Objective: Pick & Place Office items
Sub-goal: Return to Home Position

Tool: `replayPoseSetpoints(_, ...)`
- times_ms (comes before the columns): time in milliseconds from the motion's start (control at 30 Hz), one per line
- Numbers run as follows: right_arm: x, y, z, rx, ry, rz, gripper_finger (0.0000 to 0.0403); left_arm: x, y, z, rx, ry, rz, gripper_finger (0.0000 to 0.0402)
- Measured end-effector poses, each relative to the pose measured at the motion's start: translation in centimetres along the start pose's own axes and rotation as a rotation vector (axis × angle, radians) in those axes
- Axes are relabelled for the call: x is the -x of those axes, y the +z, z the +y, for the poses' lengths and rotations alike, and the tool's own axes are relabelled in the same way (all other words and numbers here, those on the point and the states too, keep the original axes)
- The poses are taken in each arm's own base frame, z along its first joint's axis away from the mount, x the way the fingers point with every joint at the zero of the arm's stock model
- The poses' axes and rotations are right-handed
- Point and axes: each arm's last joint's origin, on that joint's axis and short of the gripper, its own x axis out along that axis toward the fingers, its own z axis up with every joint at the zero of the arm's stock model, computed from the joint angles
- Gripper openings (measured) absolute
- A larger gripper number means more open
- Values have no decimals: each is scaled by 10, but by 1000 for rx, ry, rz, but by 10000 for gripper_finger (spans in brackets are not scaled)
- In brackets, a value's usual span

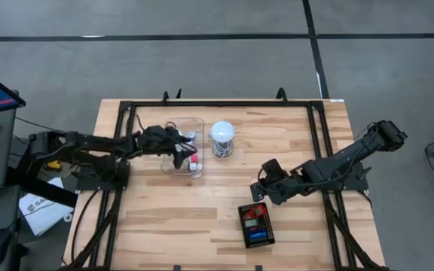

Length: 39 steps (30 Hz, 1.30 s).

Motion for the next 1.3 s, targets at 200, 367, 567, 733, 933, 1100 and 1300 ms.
replayPoseSetpoints(200, 1, -1, 0, -4, 3, 3, 0, 24, 20, -6, 21, -112, -123, 281)
replayPoseSetpoints(367, 2, -4, 0, 4, 6, 7, 0, 53, 20, -7, 44, -161, -234, 245)
replayPoseSetpoints(567, 2, -4, -1, -18, -12, 3, 0, 83, -23, -5, 161, -246, -313, 195)
replayPoseSetpoints(733, 2, -4, -1, -27, -11, -21, 0, 102, -41, -15, 185, -358, -425, 154)
replayPoseSetpoints(933, 2, -4, -1, -29, -10, -15, 0, 118, -51, -24, 71, -295, -479, 109)
replayPoseSetpoints(1100, 3, -6, -1, -32, -5, 27, 0, 123, -60, -27, -28, -255, -458, 84)
replayPoseSetpoints(1300, 4, -9, -1, -33, -8, 67, 0, 123, -60, -26, -142, -206, -470, 62)
